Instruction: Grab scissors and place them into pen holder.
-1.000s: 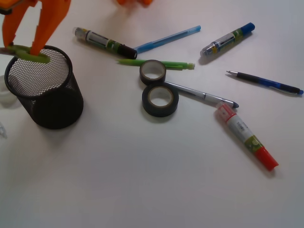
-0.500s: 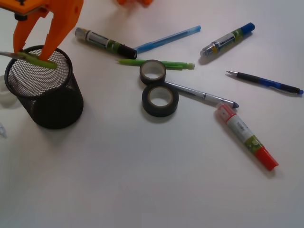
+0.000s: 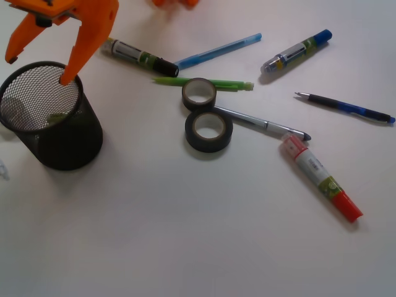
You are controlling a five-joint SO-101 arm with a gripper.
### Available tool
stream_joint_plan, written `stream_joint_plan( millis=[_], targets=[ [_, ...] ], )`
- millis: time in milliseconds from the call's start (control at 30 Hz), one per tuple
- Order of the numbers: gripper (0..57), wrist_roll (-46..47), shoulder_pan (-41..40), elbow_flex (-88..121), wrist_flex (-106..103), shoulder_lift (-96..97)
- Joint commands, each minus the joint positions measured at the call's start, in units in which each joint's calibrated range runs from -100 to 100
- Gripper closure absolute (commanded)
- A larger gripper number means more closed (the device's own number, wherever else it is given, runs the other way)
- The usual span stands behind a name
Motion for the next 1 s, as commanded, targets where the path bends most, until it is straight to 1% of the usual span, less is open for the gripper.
stream_joint_plan(
  millis=[0, 67, 167, 300, 367, 467, 567, 700, 767, 833, 967],
  targets=[
    [26.2, 12.8, -1.8, -5.4, 2.5, -7.2],
    [26.2, 18.2, -3.4, -8.1, 9.3, -11.2],
    [26.3, 25.2, -5.9, -11.3, 25.3, -17.5],
    [26.5, 35.3, -10.6, -10.3, 46.7, -25.9],
    [28.5, 39.6, -14.6, -5.8, 49.7, -31.1],
    [31.3, 44.8, -18.5, 6.2, 46.7, -43.1],
    [31.5, 46.7, -19.1, 20.3, 45.4, -60.2],
    [31.2, 46.4, -19.5, 38.6, 47.2, -87.6],
    [31.2, 46.3, -19.1, 41.9, 48.3, -87.8],
    [31.6, 46.3, -19.0, 44.0, 47.4, -82.5],
    [31.7, 46.3, -18.8, 48.9, 47.5, -84.8]
  ],
)
